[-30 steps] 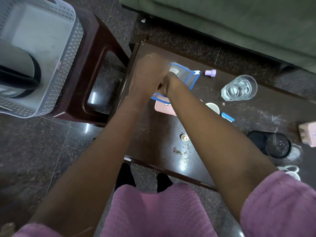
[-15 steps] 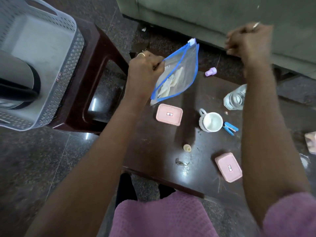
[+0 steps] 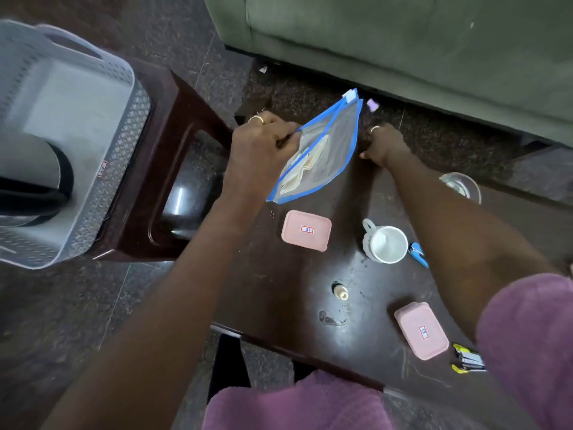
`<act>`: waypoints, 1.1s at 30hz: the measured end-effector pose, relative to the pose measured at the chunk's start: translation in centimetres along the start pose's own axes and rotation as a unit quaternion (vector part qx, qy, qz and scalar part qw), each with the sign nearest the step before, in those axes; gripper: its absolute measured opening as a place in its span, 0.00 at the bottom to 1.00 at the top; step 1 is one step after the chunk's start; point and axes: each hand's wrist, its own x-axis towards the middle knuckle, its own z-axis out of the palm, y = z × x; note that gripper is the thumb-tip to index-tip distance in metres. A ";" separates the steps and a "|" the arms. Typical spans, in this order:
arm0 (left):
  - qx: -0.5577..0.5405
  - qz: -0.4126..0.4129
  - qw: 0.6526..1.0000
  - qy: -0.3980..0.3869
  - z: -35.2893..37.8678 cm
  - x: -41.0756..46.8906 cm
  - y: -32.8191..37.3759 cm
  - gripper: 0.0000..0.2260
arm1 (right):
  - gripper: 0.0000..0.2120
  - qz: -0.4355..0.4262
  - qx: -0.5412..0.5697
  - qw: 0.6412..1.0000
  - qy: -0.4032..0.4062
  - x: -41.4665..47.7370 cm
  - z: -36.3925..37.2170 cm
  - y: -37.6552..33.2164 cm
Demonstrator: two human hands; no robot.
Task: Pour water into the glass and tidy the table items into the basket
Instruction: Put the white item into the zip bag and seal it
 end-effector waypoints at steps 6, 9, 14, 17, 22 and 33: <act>0.003 0.007 1.000 -0.025 1.0 -0.2 1.2 0.07 | 0.13 0.065 0.251 0.938 0.229 -5.2 -2.4 -3.3; 0.013 0.020 0.999 -0.029 1.0 -0.5 1.3 0.07 | 0.11 0.040 0.331 0.892 0.305 -9.1 -4.8 -5.5; 0.032 0.010 0.999 -0.028 0.9 -0.7 1.0 0.08 | 0.06 0.014 0.400 0.839 0.369 -16.8 -8.2 -8.8; 0.050 -0.015 0.998 -0.042 0.9 -0.7 0.6 0.09 | 0.08 0.023 0.359 0.890 0.280 -19.1 -8.1 -10.1; 0.041 -0.016 0.995 -0.090 0.4 -0.9 0.1 0.11 | 0.08 0.017 0.324 0.938 0.118 -18.7 -6.6 -10.7; -0.057 0.005 0.988 -0.147 -1.0 -2.6 -0.3 0.18 | 0.25 0.031 0.347 0.935 0.060 -17.4 -6.7 -11.0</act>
